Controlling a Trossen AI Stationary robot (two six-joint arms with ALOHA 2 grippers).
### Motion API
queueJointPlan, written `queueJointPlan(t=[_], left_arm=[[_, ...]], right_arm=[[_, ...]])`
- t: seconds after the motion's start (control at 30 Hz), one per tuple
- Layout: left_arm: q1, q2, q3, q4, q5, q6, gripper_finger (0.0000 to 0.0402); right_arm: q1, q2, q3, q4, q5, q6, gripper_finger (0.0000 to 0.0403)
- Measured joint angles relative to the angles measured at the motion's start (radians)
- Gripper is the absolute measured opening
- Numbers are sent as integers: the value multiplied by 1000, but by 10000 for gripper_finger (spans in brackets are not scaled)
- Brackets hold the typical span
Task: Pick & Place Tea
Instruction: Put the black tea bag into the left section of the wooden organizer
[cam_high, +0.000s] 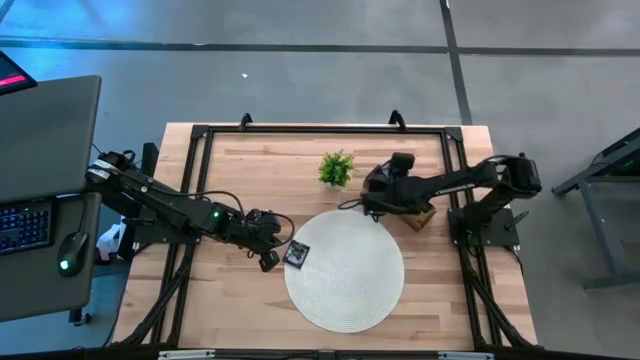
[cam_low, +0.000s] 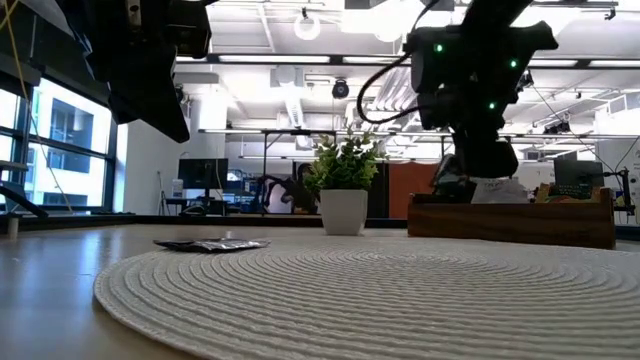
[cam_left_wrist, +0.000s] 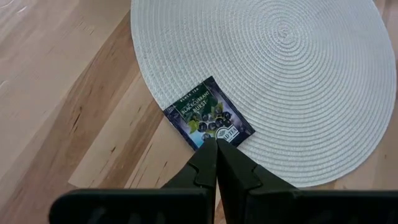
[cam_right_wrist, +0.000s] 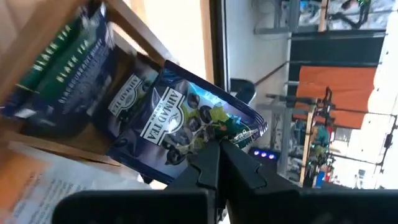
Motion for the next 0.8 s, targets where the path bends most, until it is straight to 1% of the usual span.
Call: queueJointPlan(t=[0.2,0.3,0.43,0.53,0.6,0.67,0.73,0.8], left_arm=[[0,0,0,0,0,0,5],[0,0,0,0,1,0,5],[0,0,0,0,1,0,5],[0,0,0,0,1,0,5],[0,0,0,-1,5,6,5],[3,0,0,-12,51,77,5],[7,0,0,-11,78,136,5],[7,0,0,-3,102,158,5]], right_arm=[[-37,0,-27,76,-80,-82,2],[-37,0,-27,112,-83,-101,4],[-29,0,-27,150,-82,-179,6],[-29,0,-27,164,-134,-218,8],[-34,0,-27,162,-155,-213,15],[-40,0,-27,164,-165,-198,28],[-45,0,-27,169,-168,-189,46],[-44,0,-27,169,-157,-191,66]])
